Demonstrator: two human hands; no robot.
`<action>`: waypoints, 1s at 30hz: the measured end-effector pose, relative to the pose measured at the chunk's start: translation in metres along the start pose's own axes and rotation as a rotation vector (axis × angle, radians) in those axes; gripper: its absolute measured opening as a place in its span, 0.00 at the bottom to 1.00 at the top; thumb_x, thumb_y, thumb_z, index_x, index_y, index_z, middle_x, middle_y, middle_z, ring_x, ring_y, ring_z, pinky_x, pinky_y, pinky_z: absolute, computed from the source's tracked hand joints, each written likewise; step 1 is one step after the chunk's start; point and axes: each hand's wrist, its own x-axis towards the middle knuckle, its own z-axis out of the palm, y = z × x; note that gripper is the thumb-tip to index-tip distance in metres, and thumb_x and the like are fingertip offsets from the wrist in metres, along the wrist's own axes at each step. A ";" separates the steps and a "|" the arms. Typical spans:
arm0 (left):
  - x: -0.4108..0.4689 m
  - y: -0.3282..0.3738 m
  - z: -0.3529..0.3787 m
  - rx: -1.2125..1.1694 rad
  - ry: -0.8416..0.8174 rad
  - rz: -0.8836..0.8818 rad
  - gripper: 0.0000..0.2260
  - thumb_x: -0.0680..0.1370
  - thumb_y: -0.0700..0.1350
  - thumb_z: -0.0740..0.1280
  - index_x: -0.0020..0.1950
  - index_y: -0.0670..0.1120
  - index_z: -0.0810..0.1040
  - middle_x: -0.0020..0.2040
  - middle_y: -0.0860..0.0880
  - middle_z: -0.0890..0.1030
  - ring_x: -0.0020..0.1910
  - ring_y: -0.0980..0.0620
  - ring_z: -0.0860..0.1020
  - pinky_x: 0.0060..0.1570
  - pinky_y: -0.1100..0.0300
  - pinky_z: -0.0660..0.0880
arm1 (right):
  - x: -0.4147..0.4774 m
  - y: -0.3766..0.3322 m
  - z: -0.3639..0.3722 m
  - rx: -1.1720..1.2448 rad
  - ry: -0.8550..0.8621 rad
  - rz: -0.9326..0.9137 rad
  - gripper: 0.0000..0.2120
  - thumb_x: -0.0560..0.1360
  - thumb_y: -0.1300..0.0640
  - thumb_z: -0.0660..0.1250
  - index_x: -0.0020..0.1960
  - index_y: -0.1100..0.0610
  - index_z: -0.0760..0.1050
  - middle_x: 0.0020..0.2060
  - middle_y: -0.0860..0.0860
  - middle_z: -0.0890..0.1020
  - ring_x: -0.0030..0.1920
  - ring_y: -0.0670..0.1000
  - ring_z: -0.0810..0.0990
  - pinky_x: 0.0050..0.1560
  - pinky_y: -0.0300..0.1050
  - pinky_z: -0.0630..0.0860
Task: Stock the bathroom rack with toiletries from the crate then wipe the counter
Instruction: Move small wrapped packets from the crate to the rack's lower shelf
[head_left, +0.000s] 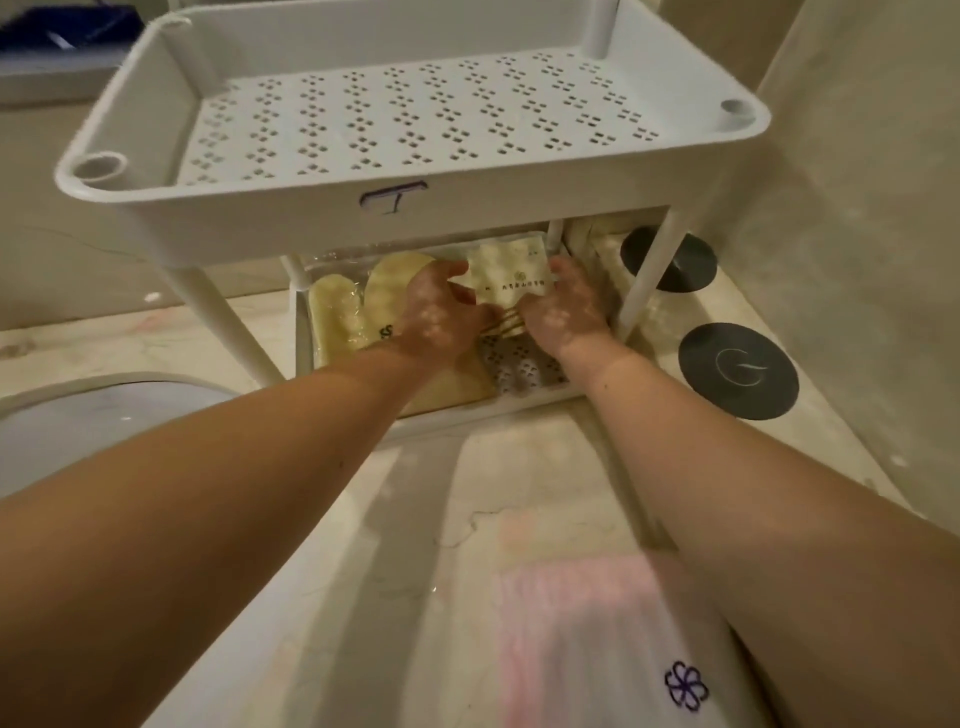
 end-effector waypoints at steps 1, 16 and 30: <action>0.004 0.001 0.001 -0.020 0.002 -0.005 0.31 0.70 0.41 0.77 0.70 0.45 0.70 0.49 0.49 0.79 0.51 0.50 0.80 0.55 0.56 0.78 | 0.004 0.000 0.001 -0.014 0.012 -0.005 0.28 0.79 0.58 0.64 0.76 0.49 0.60 0.71 0.51 0.69 0.66 0.51 0.71 0.60 0.39 0.68; 0.024 -0.010 0.005 0.027 0.018 0.121 0.25 0.74 0.37 0.72 0.71 0.44 0.72 0.57 0.48 0.80 0.53 0.53 0.80 0.52 0.60 0.80 | 0.014 0.000 0.011 -0.367 0.029 -0.157 0.17 0.79 0.62 0.60 0.66 0.66 0.70 0.64 0.63 0.73 0.65 0.61 0.71 0.63 0.50 0.67; -0.043 -0.008 -0.026 0.017 0.016 0.107 0.22 0.73 0.40 0.74 0.65 0.52 0.74 0.50 0.55 0.78 0.42 0.57 0.80 0.39 0.62 0.78 | -0.055 -0.008 -0.002 -0.124 0.027 -0.085 0.27 0.77 0.57 0.64 0.75 0.48 0.64 0.73 0.49 0.67 0.71 0.52 0.68 0.70 0.43 0.65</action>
